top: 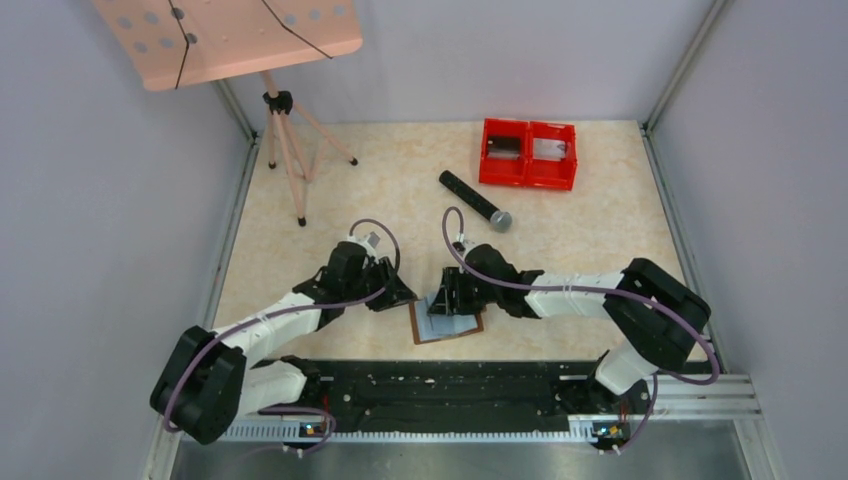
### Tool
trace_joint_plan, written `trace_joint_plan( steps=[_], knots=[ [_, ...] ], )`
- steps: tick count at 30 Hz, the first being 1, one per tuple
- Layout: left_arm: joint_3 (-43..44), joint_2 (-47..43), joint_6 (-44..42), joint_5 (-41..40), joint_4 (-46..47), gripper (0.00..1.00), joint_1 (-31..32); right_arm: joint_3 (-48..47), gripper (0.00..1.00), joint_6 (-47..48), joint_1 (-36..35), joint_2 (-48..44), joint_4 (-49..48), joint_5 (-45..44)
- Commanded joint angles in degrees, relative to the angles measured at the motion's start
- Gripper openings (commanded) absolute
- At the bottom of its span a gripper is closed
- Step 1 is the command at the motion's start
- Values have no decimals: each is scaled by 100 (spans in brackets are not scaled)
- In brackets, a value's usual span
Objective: Take the credit cards out of the card holder
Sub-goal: Remove the credit card from the card holder.
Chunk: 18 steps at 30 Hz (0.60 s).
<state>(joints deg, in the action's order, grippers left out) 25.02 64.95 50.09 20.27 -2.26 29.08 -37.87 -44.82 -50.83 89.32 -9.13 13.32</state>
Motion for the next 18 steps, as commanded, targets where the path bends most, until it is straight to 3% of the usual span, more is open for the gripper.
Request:
trace_joint_plan(
  steps=[1,8,18],
  knots=[
    [298,325,-7,307,630,37,58,95,44,-11,25,-140,-391,192],
    [341,700,71,436,927,43,129,156,44,-23,29,-177,-431,202],
    [326,898,122,437,1041,39,216,200,44,-40,29,-244,-423,156]
  ],
)
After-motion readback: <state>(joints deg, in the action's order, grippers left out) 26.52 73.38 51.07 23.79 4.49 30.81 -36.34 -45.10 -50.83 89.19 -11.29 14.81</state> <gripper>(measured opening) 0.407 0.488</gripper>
